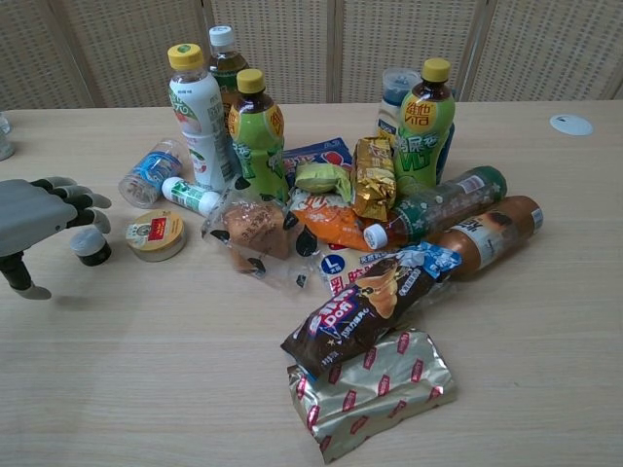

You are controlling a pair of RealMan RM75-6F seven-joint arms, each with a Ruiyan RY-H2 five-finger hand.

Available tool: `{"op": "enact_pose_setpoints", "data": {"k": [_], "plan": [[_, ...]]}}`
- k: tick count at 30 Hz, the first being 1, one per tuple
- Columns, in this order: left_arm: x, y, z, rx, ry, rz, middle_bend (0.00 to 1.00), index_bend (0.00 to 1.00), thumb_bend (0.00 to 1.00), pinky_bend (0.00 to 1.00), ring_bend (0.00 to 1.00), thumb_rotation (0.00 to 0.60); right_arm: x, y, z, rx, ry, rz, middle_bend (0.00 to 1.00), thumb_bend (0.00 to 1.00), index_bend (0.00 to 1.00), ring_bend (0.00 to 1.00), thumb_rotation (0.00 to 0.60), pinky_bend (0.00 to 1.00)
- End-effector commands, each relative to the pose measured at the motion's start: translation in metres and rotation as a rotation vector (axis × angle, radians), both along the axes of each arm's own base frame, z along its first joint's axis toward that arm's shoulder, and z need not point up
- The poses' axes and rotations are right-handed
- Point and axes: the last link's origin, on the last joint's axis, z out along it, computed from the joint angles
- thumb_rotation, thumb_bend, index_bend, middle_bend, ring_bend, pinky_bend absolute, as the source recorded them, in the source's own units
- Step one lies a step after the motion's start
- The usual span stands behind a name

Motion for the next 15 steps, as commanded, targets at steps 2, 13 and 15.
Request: {"op": "enact_pose_setpoints", "data": {"k": [2,13,15], "plan": [[-0.002,-0.01,0.01,-0.01,0.02,-0.015,0.0,0.26,0.0,0.06,0.0,0.6,0.0,0.0,0.0,0.001,-0.001,-0.001,0.0,0.0,0.0,0.0,0.585,0.0],[0.009,0.002,0.012,0.027,-0.011,-0.028,0.0,0.26,0.0,0.06,0.0,0.6,0.0,0.0,0.0,0.002,0.001,-0.003,0.0,0.0,0.0,0.0,0.586,0.0],[0.009,0.004,0.008,0.029,-0.007,-0.024,0.0,0.27,0.0,0.06,0.0,0.6,0.0,0.0,-0.001,0.003,0.001,-0.003,0.0,0.0,0.0,0.0,0.585,0.0]]}}
